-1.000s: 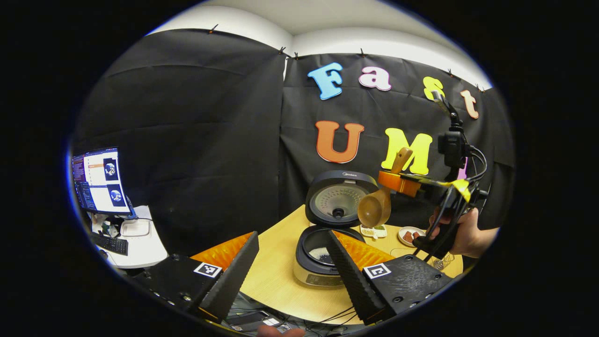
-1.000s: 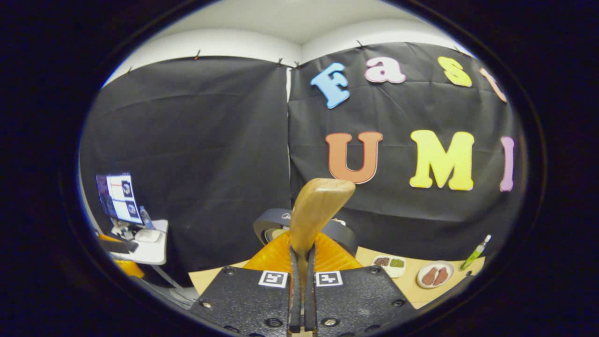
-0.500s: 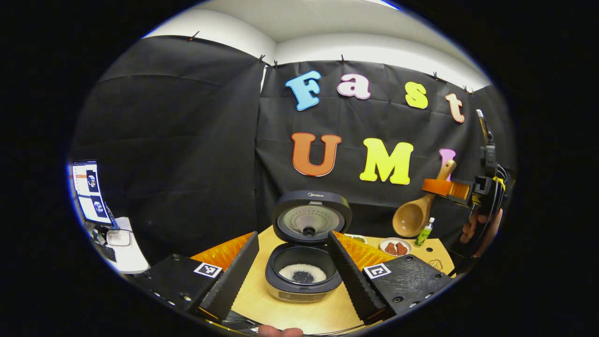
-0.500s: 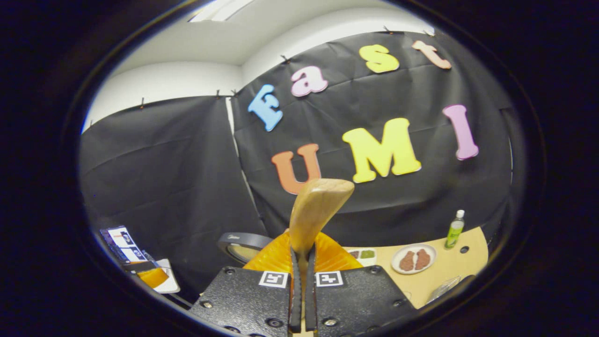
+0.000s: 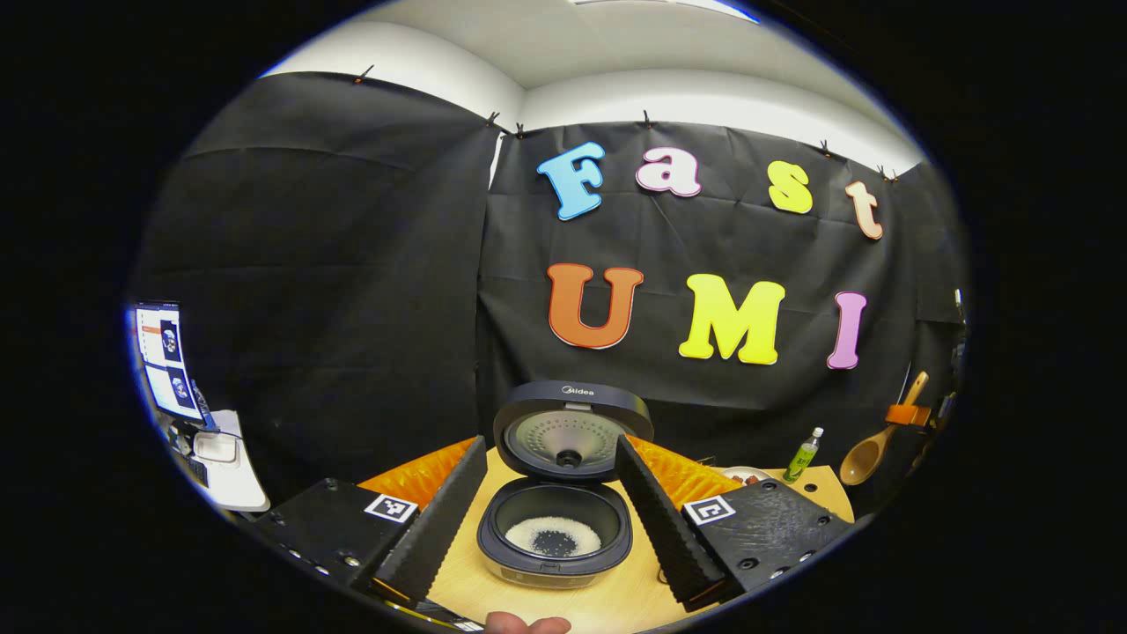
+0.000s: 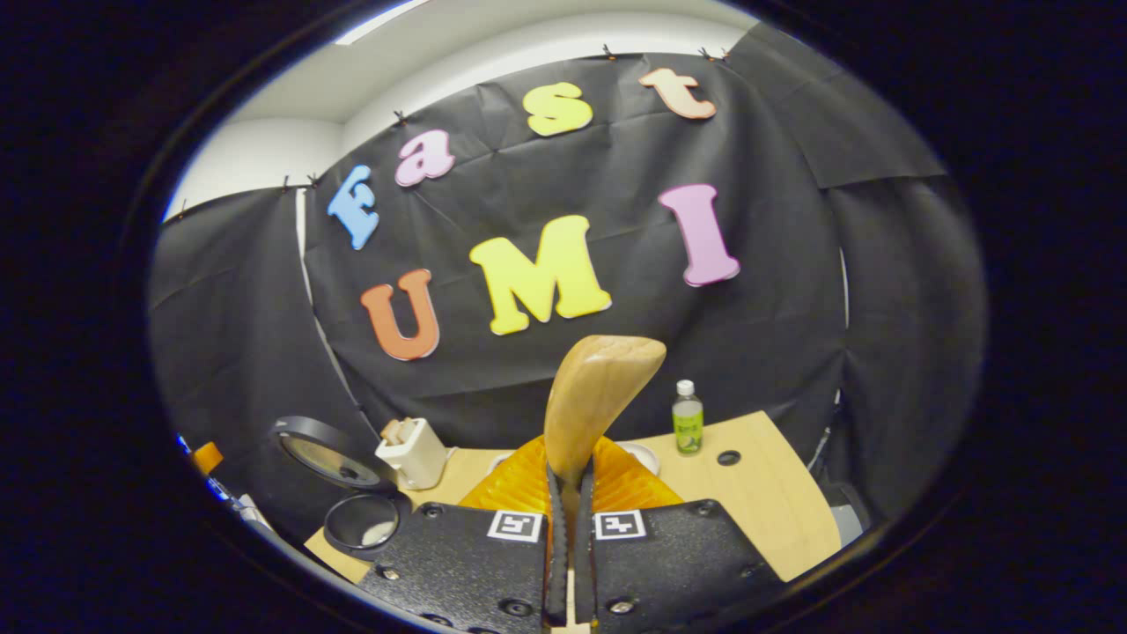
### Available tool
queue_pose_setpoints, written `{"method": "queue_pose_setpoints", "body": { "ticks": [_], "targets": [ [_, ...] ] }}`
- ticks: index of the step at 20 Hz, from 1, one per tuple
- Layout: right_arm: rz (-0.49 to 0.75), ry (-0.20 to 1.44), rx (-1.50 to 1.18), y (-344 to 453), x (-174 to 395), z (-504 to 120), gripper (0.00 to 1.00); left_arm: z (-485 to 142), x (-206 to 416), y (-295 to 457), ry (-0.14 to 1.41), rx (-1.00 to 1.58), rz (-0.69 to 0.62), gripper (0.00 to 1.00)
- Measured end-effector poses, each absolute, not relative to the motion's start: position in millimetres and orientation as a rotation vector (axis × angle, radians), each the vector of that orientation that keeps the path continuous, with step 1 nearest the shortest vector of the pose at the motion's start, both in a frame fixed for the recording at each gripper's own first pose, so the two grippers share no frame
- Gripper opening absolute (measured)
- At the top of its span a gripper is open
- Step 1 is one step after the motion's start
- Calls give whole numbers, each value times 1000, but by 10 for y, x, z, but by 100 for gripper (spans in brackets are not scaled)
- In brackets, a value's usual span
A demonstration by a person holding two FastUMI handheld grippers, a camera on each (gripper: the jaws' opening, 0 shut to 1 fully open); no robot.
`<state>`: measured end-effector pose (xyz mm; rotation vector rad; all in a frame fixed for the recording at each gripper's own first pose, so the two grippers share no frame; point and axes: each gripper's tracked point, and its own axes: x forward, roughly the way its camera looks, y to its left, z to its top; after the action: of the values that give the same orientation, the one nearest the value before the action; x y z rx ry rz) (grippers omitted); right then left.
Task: Close the left gripper, press the button to open the rice cooker; take a wooden spoon from the chopstick holder with the right hand, scoop a spoonful of rice and pour it into the rice cooker, then put the wooden spoon back into the chopstick holder.
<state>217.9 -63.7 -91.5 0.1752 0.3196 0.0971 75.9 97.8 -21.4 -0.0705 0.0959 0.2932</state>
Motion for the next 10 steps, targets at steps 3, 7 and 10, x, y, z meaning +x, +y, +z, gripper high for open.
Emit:
{"method": "queue_pose_setpoints", "body": {
  "ticks": [3,7,10],
  "targets": [
    [21,369,183,-1068,2251,-1282,8,-230,803,934,115,-72,314,95],
    [-43,444,162,-1488,2377,-1862,8,-236,781,841,141,-86,342,95],
    [-61,493,161,-1636,2533,-2286,8,-194,715,815,147,-105,375,95]
  ]
}}
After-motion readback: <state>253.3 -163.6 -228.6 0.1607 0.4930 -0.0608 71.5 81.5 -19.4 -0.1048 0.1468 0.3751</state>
